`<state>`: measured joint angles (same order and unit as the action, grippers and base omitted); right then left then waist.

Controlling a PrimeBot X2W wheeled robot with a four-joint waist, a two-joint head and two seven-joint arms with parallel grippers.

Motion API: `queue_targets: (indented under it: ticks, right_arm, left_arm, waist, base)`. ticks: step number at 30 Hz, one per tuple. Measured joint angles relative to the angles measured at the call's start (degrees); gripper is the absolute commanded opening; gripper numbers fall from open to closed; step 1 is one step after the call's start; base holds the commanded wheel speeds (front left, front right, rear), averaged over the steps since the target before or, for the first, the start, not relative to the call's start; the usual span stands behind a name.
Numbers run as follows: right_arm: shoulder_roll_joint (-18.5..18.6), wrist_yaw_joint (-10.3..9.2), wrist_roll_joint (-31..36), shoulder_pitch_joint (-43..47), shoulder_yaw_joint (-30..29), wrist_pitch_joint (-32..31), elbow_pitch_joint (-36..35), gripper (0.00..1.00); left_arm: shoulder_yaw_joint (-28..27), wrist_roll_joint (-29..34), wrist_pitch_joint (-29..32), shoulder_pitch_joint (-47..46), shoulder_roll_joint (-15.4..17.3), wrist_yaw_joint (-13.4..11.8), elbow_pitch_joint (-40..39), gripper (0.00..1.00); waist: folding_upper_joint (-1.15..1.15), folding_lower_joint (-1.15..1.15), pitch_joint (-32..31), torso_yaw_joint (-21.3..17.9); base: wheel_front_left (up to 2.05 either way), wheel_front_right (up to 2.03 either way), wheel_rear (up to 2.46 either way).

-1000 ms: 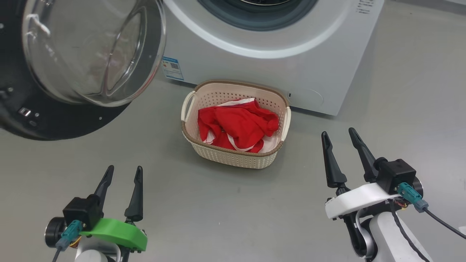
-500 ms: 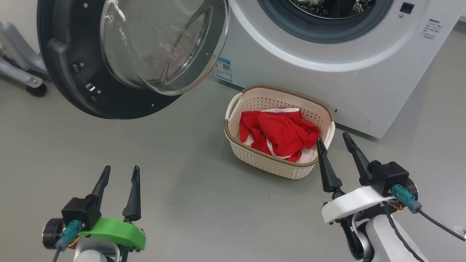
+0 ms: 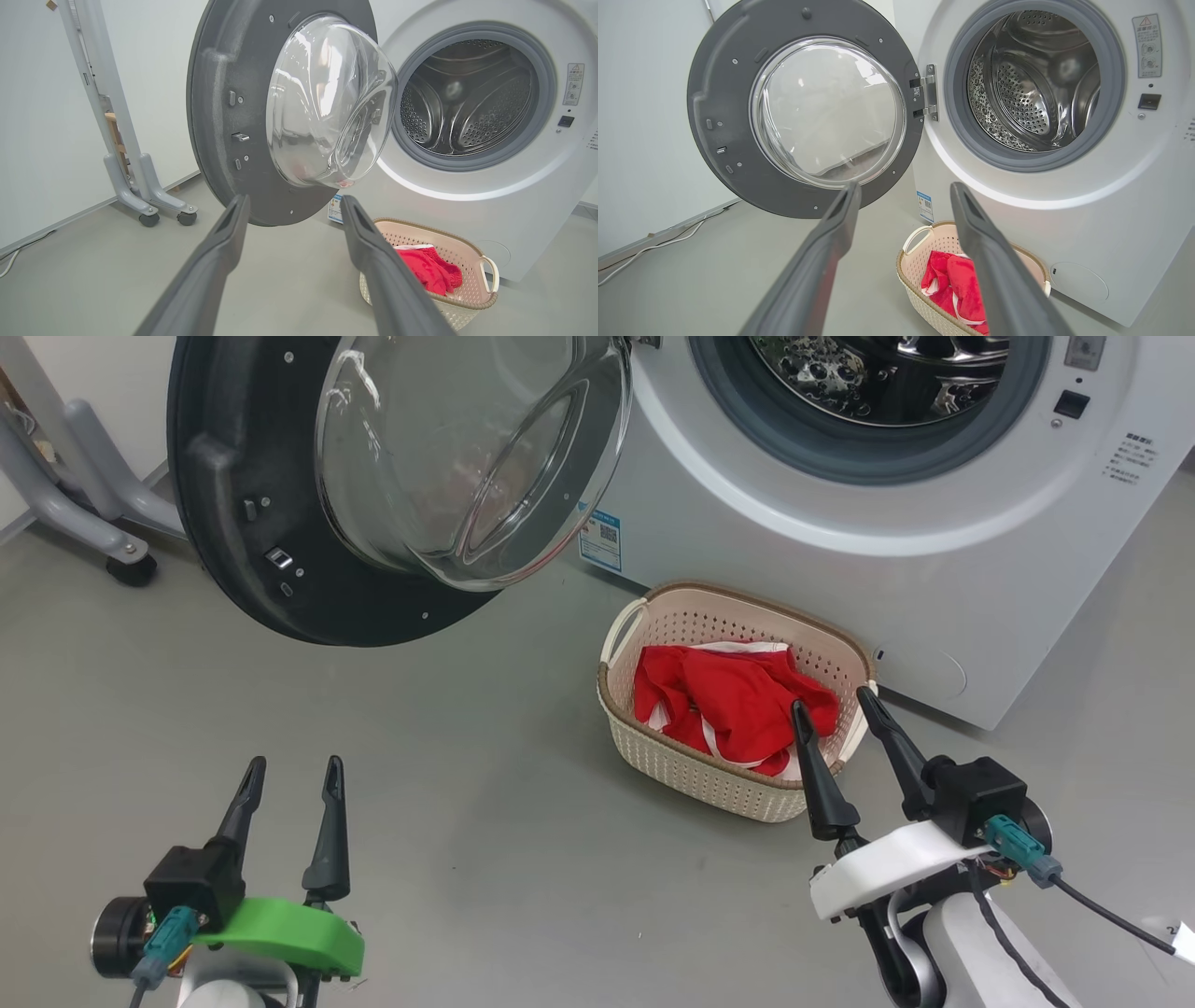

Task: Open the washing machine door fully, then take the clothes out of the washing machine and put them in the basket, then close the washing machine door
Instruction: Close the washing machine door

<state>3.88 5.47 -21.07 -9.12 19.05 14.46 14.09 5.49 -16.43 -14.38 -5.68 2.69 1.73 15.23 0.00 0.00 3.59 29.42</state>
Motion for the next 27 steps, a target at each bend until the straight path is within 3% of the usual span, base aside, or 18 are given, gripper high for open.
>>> queue_targets:
  ticks: [27]
  right_arm:
    - [-0.1, 0.02, -0.5, 0.0, 0.9, 0.0, 0.9, 1.00]
  left_arm:
    - [-1.9, 0.9, 0.0, 1.6, 0.0, -0.8, -3.1, 1.00]
  waist:
    - [0.00, 0.00, -0.7, 0.0]
  base:
    - [0.00, 0.00, 0.00]
